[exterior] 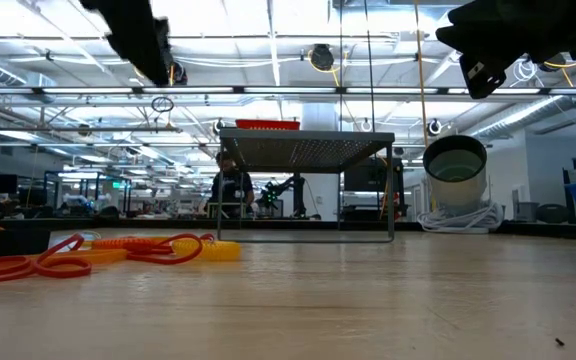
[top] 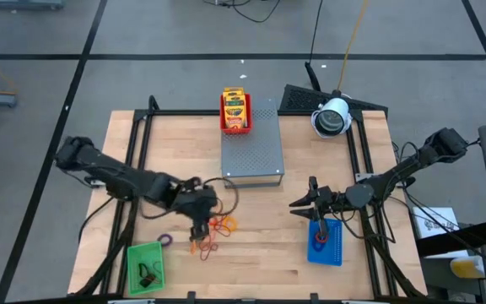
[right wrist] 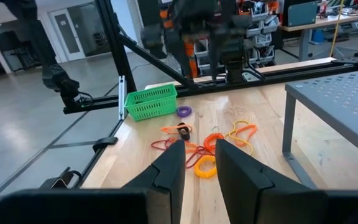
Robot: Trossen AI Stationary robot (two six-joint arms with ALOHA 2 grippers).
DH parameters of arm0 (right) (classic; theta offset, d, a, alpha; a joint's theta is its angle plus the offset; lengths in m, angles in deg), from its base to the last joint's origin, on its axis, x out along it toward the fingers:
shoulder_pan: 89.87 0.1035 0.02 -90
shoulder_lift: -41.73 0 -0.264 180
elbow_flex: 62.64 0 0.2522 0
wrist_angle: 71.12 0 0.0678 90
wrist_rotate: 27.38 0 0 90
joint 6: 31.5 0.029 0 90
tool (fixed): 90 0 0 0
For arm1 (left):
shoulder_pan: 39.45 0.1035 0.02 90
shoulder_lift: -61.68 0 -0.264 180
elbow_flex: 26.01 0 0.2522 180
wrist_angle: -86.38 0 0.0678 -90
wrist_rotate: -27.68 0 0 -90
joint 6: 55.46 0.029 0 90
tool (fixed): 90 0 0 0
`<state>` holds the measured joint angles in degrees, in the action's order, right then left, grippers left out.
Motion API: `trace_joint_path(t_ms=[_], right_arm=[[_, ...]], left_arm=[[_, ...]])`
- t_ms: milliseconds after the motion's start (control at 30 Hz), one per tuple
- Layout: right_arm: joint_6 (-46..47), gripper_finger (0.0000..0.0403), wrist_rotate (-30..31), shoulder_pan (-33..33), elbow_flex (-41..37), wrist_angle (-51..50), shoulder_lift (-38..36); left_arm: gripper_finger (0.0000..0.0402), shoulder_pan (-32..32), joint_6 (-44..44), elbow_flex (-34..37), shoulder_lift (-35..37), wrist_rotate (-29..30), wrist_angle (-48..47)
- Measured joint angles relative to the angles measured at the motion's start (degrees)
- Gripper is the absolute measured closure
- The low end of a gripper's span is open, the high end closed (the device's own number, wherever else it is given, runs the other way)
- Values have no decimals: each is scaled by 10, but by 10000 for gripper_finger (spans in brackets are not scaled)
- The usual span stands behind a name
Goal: Pick & Place Office Desk Supplies
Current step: Put the orange spring keychain into the blue bin
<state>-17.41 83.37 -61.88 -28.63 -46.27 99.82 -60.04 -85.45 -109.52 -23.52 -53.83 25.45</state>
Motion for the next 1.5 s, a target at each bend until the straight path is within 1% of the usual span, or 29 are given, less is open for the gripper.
trace_joint_path(t_ms=[133, 200, 333, 467, 667, 767, 867, 1167, 1500], right_arm=[[0, 326, 0, 0, 0, -4, 0], [0, 326, 0, 0, 0, -4, 0], [0, 326, 0, 0, 0, -9, 0], [1, 326, 0, 0, 0, -16, 0], [2, 326, 0, 0, 0, -27, 0], [3, 326, 0, 1, 0, -36, 0], [13, 326, 0, 3, 0, -44, 0], [20, 326, -1, 3, 0, -53, 0], [20, 326, 0, 3, 0, -52, 0]], left_arm=[[220, 21, 102, 0, -68, -55, 26], [220, 26, 133, 0, -100, -81, 35], [220, 31, 169, 0, -152, -111, 40], [220, 33, 179, 0, -176, -112, 39], [220, 33, 175, 0, -188, -108, 39], [220, 33, 151, 0, -188, -94, 37], [220, 33, 142, 3, -187, -98, 39], [220, 28, 115, 62, -188, -112, 73], [220, 28, 115, 85, -186, -109, 85]])
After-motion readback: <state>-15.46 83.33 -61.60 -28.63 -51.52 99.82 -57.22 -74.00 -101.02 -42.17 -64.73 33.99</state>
